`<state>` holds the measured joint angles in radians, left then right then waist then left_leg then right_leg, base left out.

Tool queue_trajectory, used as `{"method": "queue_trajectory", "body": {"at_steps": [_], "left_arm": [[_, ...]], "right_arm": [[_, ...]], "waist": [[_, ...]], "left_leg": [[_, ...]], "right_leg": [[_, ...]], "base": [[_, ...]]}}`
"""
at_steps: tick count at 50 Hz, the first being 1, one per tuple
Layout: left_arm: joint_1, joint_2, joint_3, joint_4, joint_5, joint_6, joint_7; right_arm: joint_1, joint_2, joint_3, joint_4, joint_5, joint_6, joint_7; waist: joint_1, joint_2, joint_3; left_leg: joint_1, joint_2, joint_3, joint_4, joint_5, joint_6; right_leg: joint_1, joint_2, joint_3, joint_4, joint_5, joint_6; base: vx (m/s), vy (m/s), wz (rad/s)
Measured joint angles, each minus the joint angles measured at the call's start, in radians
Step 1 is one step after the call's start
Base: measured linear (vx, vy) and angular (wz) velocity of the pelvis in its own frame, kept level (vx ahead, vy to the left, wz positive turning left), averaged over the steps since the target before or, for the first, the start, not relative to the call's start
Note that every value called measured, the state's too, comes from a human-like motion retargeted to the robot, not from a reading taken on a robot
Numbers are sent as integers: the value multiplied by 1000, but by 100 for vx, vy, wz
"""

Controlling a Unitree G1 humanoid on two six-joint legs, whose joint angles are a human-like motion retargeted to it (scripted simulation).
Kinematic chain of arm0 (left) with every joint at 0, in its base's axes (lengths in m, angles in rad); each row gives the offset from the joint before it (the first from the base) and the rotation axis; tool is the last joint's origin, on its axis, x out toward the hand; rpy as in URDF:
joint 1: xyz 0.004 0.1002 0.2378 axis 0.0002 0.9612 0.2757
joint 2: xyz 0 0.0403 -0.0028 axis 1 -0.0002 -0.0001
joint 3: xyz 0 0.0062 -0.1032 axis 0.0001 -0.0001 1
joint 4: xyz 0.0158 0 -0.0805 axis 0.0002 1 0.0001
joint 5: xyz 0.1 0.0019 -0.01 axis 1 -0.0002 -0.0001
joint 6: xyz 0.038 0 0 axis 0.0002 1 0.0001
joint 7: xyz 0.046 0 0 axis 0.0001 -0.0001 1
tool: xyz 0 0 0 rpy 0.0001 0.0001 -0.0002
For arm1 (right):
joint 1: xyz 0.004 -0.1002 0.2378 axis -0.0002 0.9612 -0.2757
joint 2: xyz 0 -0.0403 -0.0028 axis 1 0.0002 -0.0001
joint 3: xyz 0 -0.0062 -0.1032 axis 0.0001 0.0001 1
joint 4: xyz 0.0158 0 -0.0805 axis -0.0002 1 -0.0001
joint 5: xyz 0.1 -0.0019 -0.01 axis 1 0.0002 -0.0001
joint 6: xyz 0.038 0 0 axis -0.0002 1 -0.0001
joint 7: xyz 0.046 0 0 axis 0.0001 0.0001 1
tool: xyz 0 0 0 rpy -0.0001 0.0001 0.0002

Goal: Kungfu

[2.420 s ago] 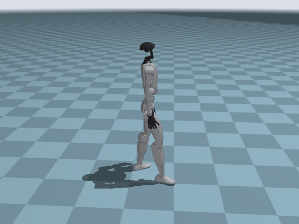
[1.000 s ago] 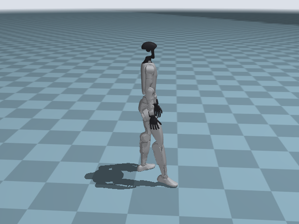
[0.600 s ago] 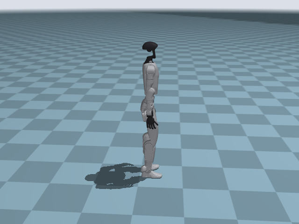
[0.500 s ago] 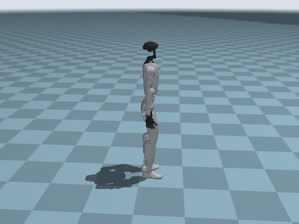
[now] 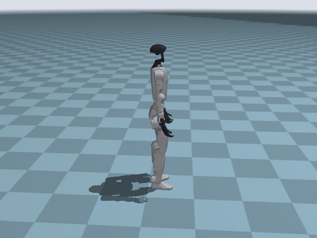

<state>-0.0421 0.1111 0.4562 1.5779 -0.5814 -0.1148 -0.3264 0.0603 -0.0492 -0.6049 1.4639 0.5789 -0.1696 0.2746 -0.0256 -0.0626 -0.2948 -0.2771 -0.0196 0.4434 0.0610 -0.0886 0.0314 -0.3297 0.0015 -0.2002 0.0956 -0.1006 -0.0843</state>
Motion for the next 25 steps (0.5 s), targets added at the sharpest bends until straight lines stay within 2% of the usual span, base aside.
{"method": "queue_trajectory", "body": {"at_steps": [5,8,17,25], "left_arm": [[-20,16,108,-21,-295,25,-182],[-30,20,167,-37,-426,30,-230],[-53,46,265,-27,-680,31,-209],[-59,56,267,-20,-692,26,-190]], "right_arm": [[-29,-11,-125,17,403,-29,127],[-32,-22,-174,27,555,-30,173],[-49,-59,-221,74,681,-22,228],[-46,-73,-240,93,759,-3,254]], "waist": [[-2,-4,-11],[-1,-5,-10],[-31,6,-21],[-10,-11,-28]], "left_leg": [[-8,-2,-12,2,-1,2],[-7,-2,-20,3,-3,3],[-31,2,-48,11,-6,1],[-31,-10,-29,11,-3,3]], "right_leg": [[-6,1,-1,7,-4,-1],[-4,1,0,12,-9,3],[-53,13,114,67,2,73],[-35,-8,61,26,8,37]], "base": [[0,0,0],[0,0,0],[0,0,0],[0,0,0]]}}
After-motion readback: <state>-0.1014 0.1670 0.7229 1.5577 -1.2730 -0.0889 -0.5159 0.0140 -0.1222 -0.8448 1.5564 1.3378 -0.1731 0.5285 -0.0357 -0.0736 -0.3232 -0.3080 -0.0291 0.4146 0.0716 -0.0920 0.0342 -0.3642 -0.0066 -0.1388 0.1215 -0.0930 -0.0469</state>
